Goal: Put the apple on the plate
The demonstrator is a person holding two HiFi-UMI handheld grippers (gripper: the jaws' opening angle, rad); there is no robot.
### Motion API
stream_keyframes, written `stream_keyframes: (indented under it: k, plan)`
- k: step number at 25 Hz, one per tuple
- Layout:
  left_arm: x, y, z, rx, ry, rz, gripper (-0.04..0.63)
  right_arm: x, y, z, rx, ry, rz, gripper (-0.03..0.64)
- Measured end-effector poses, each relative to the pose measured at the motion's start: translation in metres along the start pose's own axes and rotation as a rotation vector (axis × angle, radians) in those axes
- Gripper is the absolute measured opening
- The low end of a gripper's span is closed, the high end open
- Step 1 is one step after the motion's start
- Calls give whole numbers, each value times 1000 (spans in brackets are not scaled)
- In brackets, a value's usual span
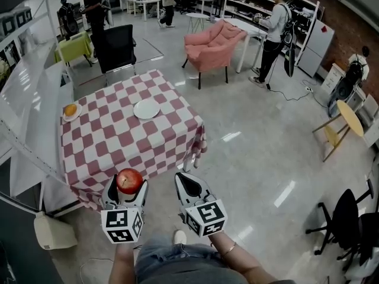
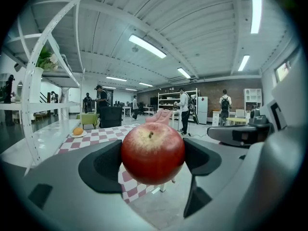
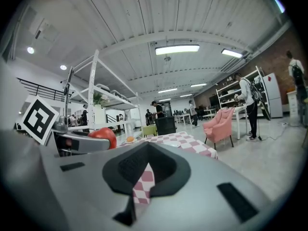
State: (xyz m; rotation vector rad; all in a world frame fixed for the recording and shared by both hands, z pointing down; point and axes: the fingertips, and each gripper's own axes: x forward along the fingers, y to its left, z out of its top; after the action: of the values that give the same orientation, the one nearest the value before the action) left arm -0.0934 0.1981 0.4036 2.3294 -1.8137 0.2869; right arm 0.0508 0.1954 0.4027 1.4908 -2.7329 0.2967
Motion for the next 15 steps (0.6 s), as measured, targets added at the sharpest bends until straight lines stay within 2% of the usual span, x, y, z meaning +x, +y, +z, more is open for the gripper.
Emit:
stream_keyframes:
  k: [15]
  plan:
    - [34,1,17,6,-15,15,403,18,-30,7,16,-7,-10,11]
